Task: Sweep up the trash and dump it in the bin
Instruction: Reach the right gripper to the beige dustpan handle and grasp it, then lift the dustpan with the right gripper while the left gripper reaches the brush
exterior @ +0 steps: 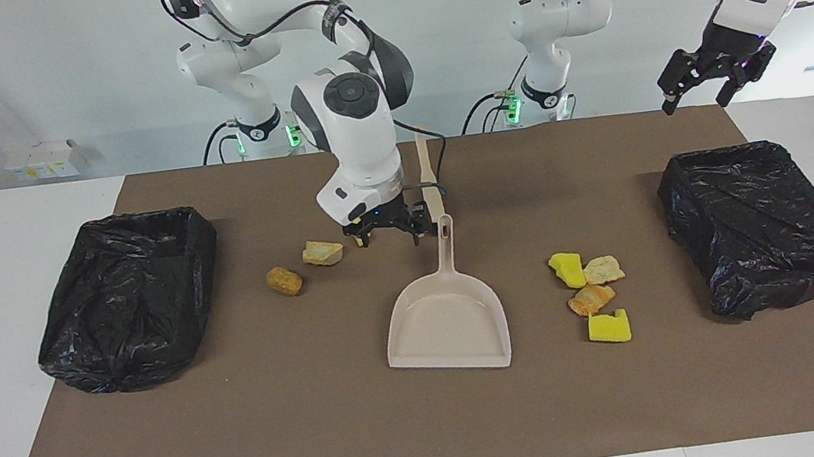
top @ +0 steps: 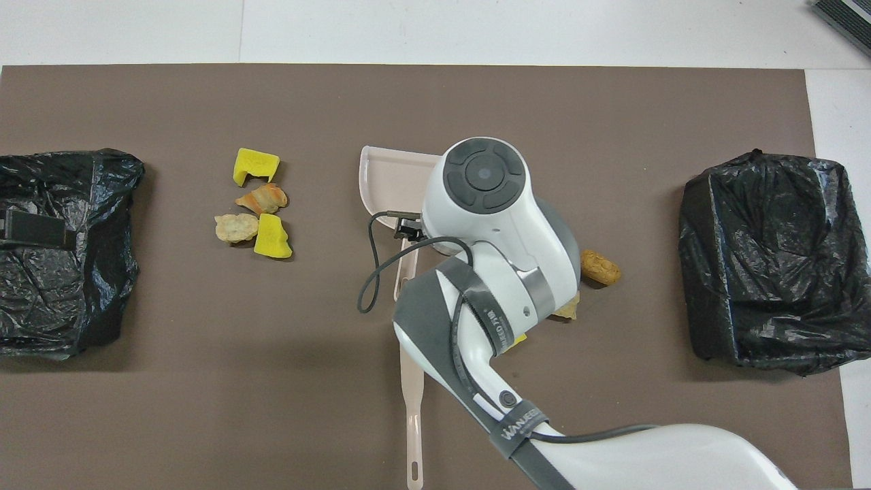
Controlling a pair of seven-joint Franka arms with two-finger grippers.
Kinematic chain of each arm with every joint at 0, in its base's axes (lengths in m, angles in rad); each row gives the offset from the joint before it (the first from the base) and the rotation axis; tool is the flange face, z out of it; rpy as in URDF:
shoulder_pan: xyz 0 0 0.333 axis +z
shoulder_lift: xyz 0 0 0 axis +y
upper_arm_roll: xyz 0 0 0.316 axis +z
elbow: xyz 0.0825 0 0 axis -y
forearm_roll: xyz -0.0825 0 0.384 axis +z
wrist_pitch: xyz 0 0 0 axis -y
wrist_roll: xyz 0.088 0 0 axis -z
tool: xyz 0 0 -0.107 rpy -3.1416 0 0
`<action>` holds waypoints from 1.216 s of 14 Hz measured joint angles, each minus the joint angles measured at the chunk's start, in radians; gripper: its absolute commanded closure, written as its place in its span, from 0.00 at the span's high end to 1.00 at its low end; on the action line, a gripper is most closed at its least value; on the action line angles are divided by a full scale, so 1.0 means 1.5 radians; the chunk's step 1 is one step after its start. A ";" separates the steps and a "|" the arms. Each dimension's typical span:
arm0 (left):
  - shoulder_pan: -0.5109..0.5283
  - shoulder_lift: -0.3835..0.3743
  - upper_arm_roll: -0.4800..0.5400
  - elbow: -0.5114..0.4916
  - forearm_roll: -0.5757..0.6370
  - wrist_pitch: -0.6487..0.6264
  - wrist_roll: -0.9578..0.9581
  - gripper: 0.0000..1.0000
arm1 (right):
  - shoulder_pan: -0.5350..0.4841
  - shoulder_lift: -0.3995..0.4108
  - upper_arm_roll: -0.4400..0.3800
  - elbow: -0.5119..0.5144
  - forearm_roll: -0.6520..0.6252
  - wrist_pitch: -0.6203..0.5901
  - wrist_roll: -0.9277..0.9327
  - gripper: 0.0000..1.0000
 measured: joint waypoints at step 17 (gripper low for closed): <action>-0.002 0.018 -0.003 -0.025 0.000 0.006 0.036 1.00 | 0.035 0.064 -0.002 -0.011 -0.015 0.075 0.020 0.61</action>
